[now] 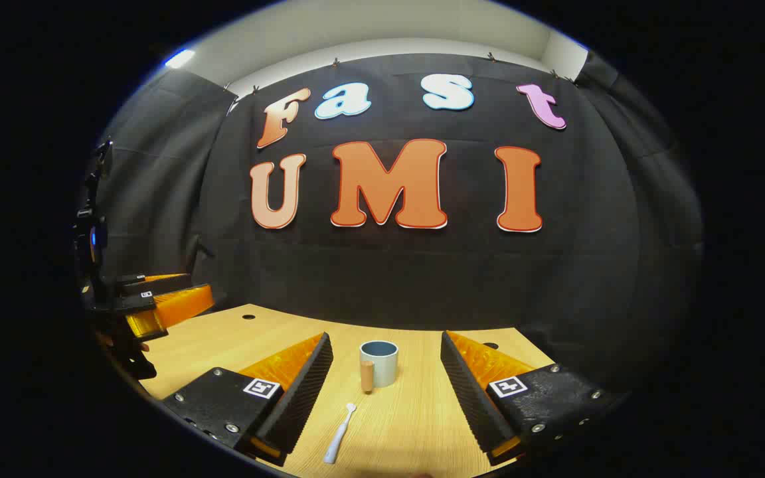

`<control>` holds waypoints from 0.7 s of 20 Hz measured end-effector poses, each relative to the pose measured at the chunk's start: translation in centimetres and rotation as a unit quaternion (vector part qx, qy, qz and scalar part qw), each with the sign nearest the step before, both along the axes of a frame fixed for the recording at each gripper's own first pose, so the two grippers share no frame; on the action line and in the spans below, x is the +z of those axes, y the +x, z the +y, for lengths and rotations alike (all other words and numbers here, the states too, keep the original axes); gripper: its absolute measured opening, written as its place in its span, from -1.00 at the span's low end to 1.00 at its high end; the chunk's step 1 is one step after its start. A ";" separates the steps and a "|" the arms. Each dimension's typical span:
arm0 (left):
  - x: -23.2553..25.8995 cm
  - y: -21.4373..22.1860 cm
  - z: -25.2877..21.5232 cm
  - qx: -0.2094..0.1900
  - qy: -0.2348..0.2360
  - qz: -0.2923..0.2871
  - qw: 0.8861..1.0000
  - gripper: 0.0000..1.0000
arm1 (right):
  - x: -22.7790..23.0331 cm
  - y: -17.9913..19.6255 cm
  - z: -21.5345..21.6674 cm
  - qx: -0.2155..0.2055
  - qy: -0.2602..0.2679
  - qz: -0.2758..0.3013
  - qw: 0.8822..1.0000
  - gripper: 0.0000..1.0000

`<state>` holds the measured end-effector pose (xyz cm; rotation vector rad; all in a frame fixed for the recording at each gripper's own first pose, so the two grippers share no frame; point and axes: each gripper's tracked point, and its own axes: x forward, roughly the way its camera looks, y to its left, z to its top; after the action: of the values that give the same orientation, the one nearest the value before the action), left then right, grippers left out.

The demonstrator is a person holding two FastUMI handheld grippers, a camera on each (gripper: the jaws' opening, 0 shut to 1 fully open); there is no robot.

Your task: Put the toothbrush and toothpaste on the desktop into the cup, then pick up the cup and place it on the coaster on the desktop.

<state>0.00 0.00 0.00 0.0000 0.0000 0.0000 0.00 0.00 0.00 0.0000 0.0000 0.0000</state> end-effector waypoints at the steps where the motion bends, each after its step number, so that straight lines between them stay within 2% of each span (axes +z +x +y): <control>1: 0.1 0.1 0.0 0.001 0.002 0.000 1.000 0.92 | 0.1 0.1 0.1 0.003 0.000 0.000 1.000 0.97; 9: 0.0 0.8 0.7 0.011 -0.001 0.006 1.000 0.92 | 0.1 0.6 -0.2 0.008 0.006 0.007 1.000 0.96; 11: 0.0 0.9 0.7 0.013 0.002 0.008 1.000 0.99 | -0.1 0.7 0.0 0.009 0.011 0.012 1.000 0.97; 12: 0.0 1.0 0.7 0.013 0.002 0.008 1.000 0.92 | -0.1 0.8 0.0 0.012 0.013 0.014 1.000 0.97; 14: 0.2 1.1 0.7 0.011 0.001 0.009 1.000 0.93 | -0.1 1.0 0.4 0.019 0.014 0.019 1.000 0.97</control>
<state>1.05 0.72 0.22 0.0015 0.0173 0.0226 1.04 0.38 -0.06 0.0271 0.0382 0.0389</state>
